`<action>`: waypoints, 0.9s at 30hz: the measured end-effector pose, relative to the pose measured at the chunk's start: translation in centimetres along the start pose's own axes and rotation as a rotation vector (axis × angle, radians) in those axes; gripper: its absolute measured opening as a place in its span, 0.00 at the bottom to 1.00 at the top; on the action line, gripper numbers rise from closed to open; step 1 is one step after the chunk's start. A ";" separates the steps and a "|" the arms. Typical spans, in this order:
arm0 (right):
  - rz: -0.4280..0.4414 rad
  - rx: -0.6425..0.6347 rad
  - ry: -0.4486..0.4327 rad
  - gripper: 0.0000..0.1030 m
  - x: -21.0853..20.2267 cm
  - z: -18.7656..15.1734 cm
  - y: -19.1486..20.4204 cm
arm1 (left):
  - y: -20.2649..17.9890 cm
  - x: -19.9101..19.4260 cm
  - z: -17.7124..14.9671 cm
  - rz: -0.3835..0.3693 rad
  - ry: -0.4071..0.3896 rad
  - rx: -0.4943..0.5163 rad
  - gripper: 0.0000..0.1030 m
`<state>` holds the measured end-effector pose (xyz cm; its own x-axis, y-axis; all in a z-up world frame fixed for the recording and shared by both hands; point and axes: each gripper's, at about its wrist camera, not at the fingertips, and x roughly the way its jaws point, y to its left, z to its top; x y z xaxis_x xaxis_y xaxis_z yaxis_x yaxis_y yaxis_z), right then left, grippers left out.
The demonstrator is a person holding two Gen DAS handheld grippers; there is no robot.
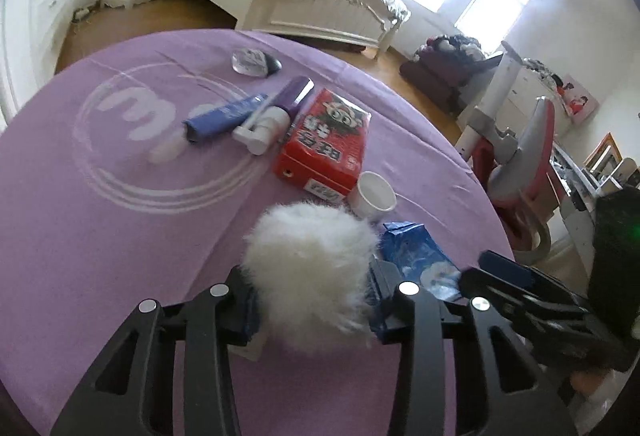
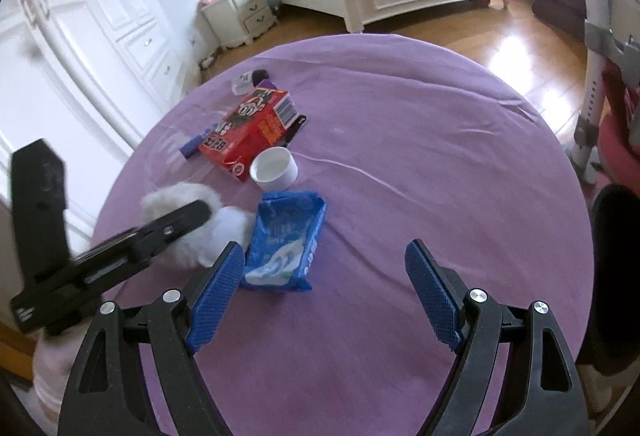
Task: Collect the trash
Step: 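Move both open tools back to the table over the pompom, then grasp the white pompom with left tool while right tool grasps blue packet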
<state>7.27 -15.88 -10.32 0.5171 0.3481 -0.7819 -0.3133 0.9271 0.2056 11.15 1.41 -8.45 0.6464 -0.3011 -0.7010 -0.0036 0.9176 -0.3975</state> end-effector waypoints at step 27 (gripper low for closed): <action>0.228 0.167 -0.171 0.44 -6.4 0.9 -6.3 | -8.8 -4.5 -1.2 -0.089 -0.189 0.113 0.39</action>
<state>6.66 -23.84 -6.08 0.5795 0.5544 -0.5973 -0.3086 0.8276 0.4688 7.32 -5.63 -2.47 0.7714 -0.3385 -0.5388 0.1384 0.9158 -0.3771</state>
